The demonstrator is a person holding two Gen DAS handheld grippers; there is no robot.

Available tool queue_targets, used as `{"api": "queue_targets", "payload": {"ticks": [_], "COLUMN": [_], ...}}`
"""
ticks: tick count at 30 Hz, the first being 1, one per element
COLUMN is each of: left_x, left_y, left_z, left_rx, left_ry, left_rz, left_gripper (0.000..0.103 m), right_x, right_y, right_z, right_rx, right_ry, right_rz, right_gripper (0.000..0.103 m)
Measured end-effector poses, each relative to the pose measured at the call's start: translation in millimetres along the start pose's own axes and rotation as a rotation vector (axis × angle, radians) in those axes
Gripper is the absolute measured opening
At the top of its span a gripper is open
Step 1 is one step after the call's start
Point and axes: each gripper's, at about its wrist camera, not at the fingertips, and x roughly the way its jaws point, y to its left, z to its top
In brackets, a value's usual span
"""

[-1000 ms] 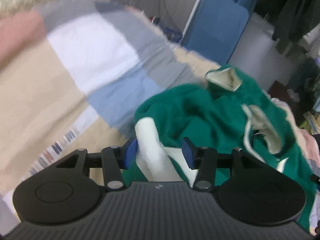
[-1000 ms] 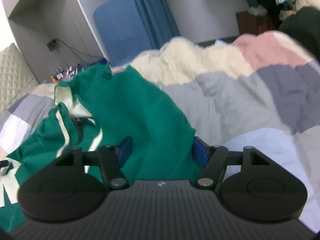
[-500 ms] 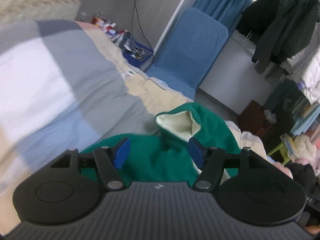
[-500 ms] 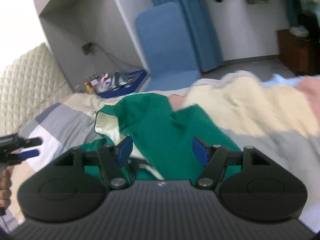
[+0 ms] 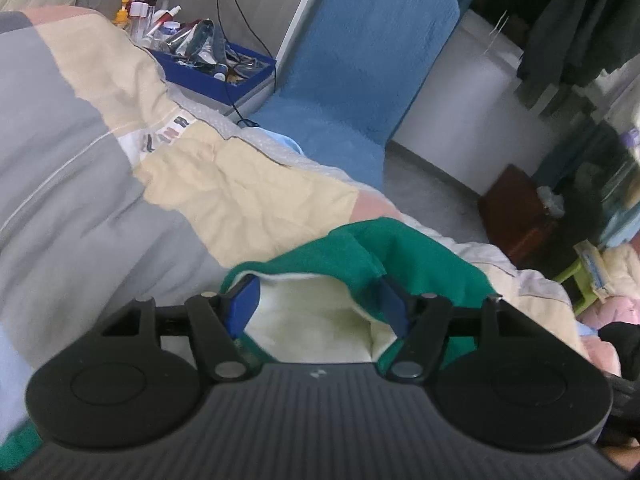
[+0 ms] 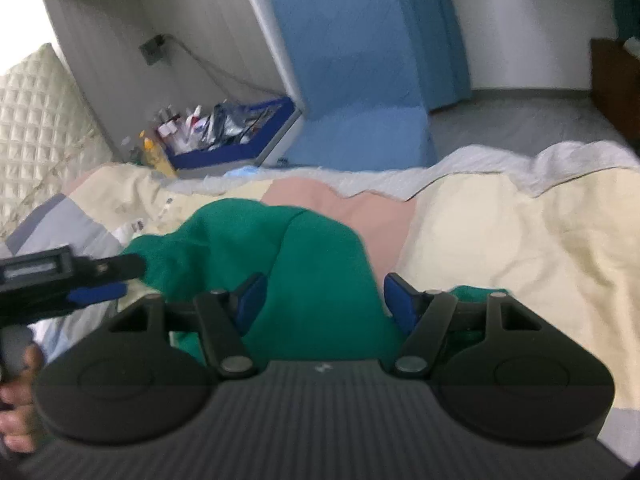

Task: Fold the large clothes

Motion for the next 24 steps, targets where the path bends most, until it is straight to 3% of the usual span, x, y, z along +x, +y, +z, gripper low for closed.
{"api": "queue_targets", "payload": {"ticks": [1, 3, 4, 5, 7, 10, 15, 20, 24], "left_x": [7, 15, 17, 20, 16, -21, -111, -214, -293], "left_y": [-1, -5, -9, -13, -23, -37, -44, -46, -45], "left_z": [0, -5, -8, -9, -11, -8, -1, -22, -62], "left_rx": [-0.001, 0.015, 0.032, 0.051, 0.082, 0.140, 0.116, 0.116, 0.120], "left_ry": [0.008, 0.033, 0.056, 0.088, 0.132, 0.064, -0.031, -0.118, -0.160], "left_rz": [-0.001, 0.009, 0.026, 0.045, 0.075, 0.000, -0.102, -0.163, -0.201], "left_gripper": [0.070, 0.064, 0.054, 0.014, 0.013, 0.012, 0.012, 0.012, 0.012], "right_x": [4, 6, 4, -2, -26, -67, -148, -233, -283], "right_y": [3, 12, 17, 22, 33, 50, 71, 88, 99], "right_z": [0, 1, 2, 4, 10, 19, 22, -8, -51], "right_rx": [-0.010, -0.045, -0.071, -0.102, -0.157, -0.221, -0.284, -0.326, -0.374], "right_ry": [0.018, 0.052, 0.055, 0.048, -0.009, -0.077, -0.208, -0.315, -0.337], "right_rz": [0.008, -0.015, -0.040, -0.046, -0.014, -0.010, 0.031, 0.079, 0.103], "right_gripper": [0.055, 0.014, 0.012, 0.011, 0.010, 0.009, 0.009, 0.009, 0.009]}}
